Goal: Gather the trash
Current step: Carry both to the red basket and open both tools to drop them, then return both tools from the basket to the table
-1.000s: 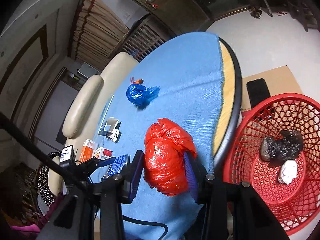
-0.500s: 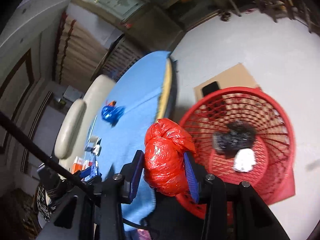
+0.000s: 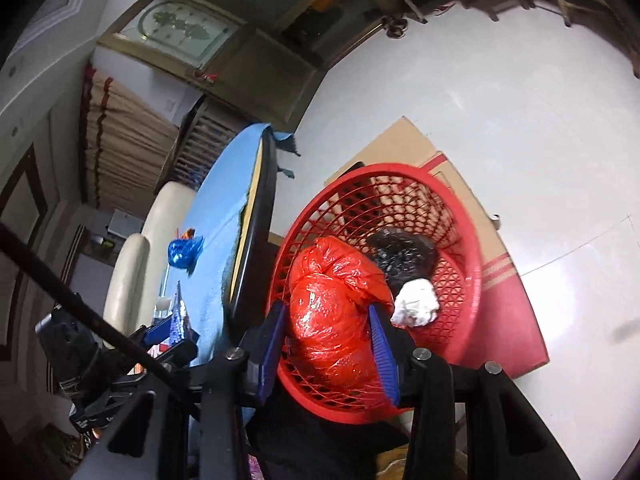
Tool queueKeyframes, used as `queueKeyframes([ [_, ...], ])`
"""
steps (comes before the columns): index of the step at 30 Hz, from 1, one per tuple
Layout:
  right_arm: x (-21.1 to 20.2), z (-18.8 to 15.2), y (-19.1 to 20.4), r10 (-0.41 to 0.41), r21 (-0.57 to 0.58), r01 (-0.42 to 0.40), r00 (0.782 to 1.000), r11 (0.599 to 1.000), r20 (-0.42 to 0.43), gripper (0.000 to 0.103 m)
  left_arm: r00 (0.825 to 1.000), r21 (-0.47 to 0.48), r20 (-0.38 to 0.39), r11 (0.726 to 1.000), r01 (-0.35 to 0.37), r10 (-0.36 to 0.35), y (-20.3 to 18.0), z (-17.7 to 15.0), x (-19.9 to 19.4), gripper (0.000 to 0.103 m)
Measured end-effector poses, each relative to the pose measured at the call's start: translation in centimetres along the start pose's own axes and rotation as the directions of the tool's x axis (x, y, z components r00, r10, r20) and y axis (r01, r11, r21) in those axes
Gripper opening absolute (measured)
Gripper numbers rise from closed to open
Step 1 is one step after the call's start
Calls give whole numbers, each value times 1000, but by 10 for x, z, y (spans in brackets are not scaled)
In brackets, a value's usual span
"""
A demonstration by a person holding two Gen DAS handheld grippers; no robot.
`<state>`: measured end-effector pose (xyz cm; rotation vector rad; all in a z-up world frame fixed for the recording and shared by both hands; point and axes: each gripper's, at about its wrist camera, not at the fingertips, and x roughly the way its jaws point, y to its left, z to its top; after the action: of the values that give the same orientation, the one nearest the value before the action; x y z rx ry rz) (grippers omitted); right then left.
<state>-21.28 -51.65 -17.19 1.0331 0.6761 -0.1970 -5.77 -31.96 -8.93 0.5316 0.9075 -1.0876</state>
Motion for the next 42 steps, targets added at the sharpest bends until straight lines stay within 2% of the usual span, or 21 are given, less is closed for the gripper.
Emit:
queueKeyframes([
  [6,-21,4,-15,16,39,-18,999,999,47,49,1000,4,0,1000,30,-30,-16,22,4,77],
  [7,-23,5,-18,23,53,-26,999,998,48,52,999,0,-4,999,42,-42,-17,23,5,77],
  [9,-25,6,-22,38,78,-41,998,996,41,68,998,-10,-7,998,63,-63,-17,25,5,77],
  [11,-26,6,-25,45,101,-49,998,994,41,69,998,-14,-8,998,63,-63,-17,24,6,77],
  [20,-25,9,-18,44,95,-48,998,994,38,69,999,-52,32,999,-12,14,8,6,-19,77],
  [25,-22,9,0,55,55,-56,998,997,33,69,996,-120,46,990,-74,80,33,-21,-42,77],
  [29,-11,6,21,70,22,-71,997,997,10,69,985,-173,60,974,-148,160,56,-50,-69,77],
  [31,-5,4,33,76,2,-76,997,997,-6,69,973,-204,69,958,-203,221,71,-66,-84,77],
  [34,7,-1,58,90,-40,-91,995,995,-34,69,958,-260,78,933,-249,278,93,-88,-104,77],
  [37,22,-6,86,100,-92,-106,993,990,-62,69,939,-335,81,896,-292,336,122,-115,-127,77],
  [42,52,-20,129,118,-158,-138,985,978,-129,69,899,-476,36,798,-369,437,177,-173,-160,77],
])
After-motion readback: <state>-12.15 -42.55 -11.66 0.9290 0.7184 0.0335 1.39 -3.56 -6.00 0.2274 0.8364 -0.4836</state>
